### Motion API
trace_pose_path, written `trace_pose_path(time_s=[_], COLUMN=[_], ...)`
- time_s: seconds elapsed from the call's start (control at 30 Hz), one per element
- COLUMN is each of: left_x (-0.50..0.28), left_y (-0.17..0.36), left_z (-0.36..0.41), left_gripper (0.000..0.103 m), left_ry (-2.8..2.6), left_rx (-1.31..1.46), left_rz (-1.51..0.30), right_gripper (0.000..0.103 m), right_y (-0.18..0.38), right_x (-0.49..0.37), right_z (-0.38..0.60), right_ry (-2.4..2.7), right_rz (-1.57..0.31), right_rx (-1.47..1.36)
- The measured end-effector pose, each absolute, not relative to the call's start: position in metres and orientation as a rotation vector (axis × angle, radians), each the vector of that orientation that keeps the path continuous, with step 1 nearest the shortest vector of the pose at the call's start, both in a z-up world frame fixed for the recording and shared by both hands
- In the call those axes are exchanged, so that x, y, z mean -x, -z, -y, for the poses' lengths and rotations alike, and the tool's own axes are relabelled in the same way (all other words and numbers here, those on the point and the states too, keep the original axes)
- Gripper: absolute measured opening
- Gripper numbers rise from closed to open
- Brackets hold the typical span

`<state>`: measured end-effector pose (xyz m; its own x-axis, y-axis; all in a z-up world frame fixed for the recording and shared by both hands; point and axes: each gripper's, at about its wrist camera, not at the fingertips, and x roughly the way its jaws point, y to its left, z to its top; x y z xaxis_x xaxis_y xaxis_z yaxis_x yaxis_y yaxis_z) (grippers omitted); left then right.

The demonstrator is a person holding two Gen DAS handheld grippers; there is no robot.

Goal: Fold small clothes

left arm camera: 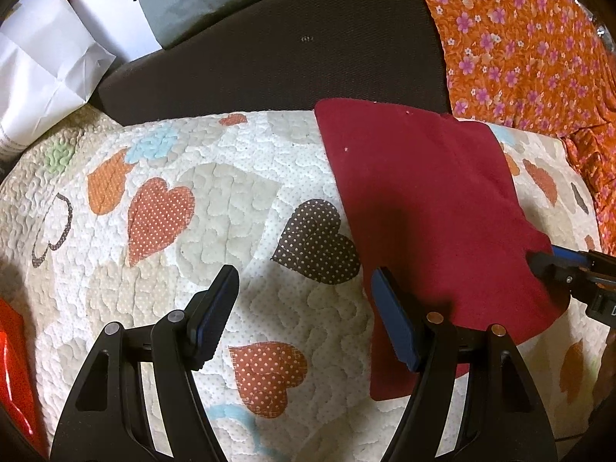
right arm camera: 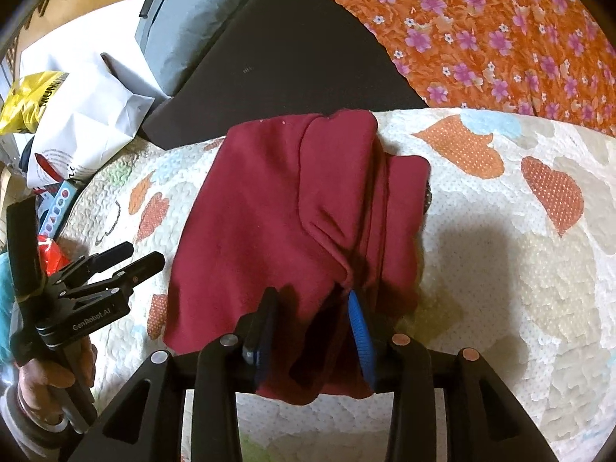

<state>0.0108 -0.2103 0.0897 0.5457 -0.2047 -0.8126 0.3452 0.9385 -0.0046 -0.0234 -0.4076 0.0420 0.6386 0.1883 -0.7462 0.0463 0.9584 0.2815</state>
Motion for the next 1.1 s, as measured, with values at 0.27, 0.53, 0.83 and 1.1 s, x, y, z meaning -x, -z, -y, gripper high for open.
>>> trace_pose_path(time_s=[0.27, 0.53, 0.83, 1.1], left_x=[-0.013, -0.010, -0.007, -0.007], left_y=[-0.088, -0.084, -0.083, -0.081], left_z=[0.208, 0.214, 0.218, 0.218], left_gripper=[0.071, 0.071, 0.071, 0.071], left_ry=[0.342, 0.402, 0.421, 0.429], left_rx=[-0.133, -0.074, -0.072, -0.062], left_rz=[-0.969, -1.003, -1.019, -1.021], right_gripper=[0.037, 0.016, 0.006, 0.025], right_y=[-0.039, -0.028, -0.023, -0.066], right_x=[0.034, 0.032, 0.050, 0.059], right_z=[0.417, 0.403, 0.397, 0.426], right_ry=[-0.069, -0.089, -0.061, -0.023], right_rz=[-0.865, -0.850, -0.888, -0.707], right_rx=[-0.374, -0.290, -0.232, -0.364])
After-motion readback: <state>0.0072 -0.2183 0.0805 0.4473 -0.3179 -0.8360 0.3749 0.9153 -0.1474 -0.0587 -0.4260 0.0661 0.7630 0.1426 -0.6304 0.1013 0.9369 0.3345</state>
